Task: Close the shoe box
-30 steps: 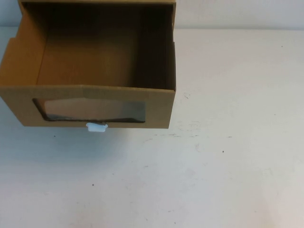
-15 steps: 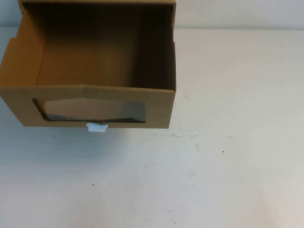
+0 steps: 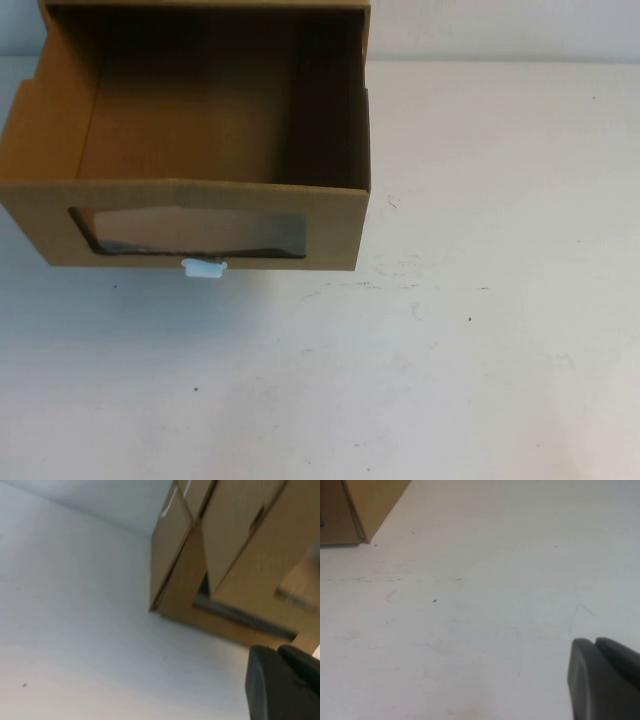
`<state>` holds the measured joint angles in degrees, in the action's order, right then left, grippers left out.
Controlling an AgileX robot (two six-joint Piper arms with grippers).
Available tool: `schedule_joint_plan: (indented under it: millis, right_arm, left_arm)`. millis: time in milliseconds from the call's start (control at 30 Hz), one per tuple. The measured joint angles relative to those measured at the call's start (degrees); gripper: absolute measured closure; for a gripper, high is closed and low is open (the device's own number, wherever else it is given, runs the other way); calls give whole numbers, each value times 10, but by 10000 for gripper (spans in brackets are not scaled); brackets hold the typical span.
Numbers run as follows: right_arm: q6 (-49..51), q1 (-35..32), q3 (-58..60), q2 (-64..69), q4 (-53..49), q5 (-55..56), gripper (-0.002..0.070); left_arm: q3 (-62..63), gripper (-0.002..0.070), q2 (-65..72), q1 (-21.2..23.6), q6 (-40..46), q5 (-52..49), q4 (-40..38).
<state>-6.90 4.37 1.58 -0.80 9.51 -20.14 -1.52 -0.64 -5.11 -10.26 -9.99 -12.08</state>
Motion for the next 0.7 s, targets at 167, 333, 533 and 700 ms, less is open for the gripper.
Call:
schedule_joint_plan:
  millis: [167,333,533,700]
  right_arm:
    - [0,0,0,0,0,0,687]
    - [0,0,0,0,0,0,687]
    - [0,0,0,0,0,0,687]
    - [0,0,0,0,0,0,687]
  left_arm:
    - [2,677,0,0,-32,43,-23]
    - [114,677,49,0,-26,-59,-19]
    - [357,677,247,0,64,-189,-15]
    - [556,677,445,0,179,-254,-28]
